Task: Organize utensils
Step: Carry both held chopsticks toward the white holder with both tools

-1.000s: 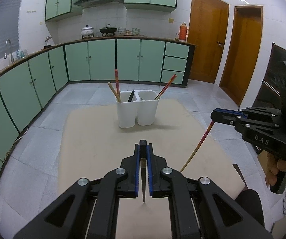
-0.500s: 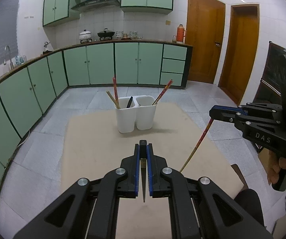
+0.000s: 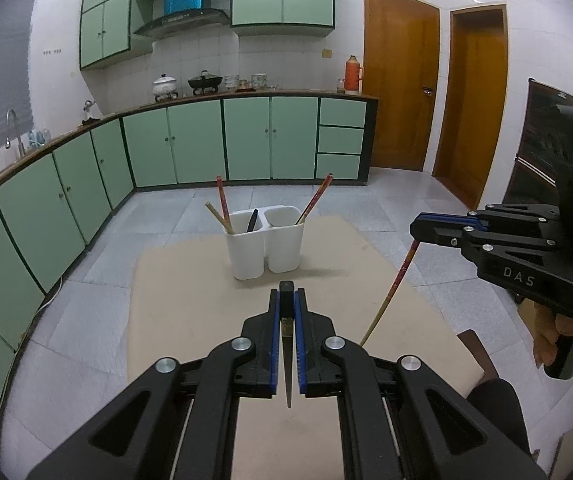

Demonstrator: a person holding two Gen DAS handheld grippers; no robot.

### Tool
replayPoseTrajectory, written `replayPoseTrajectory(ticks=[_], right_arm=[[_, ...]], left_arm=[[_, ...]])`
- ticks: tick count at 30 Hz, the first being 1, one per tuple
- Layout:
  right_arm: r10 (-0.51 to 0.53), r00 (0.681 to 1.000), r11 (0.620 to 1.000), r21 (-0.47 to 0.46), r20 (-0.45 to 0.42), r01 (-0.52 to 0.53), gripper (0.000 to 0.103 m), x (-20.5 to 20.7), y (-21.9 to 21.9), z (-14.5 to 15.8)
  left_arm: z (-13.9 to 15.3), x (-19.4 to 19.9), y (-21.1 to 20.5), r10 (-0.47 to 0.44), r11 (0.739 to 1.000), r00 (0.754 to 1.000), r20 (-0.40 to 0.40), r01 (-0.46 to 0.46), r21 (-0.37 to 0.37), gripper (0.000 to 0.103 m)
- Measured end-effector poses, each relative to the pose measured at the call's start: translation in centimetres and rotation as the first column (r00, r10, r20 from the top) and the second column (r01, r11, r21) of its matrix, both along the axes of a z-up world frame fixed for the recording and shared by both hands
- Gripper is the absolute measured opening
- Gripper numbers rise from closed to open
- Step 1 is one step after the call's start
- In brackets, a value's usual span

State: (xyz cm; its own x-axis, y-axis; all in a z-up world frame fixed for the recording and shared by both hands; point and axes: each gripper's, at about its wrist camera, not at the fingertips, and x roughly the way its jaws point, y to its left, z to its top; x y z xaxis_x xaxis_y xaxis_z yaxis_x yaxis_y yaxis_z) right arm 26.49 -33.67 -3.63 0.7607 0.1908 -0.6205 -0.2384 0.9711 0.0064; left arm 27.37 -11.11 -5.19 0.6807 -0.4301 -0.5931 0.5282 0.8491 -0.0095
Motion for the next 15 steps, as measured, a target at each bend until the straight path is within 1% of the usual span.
replayPoseTrajectory(ticks=[10,15], right_arm=[[0.014,1.0,1.0,-0.018,-0.001,-0.014,0.005,0.4,0.1,0.4],[0.021,1.0,1.0,-0.023,0.004,-0.021,0.005,0.8,0.1,1.1]], left_arm=[[0.9,0.2,-0.4,-0.018,1.0,0.999,0.028,0.018,0.006,0.007],[2.0,0.6,-0.5,-0.024,1.0,0.999,0.049,0.024,0.006,0.007]])
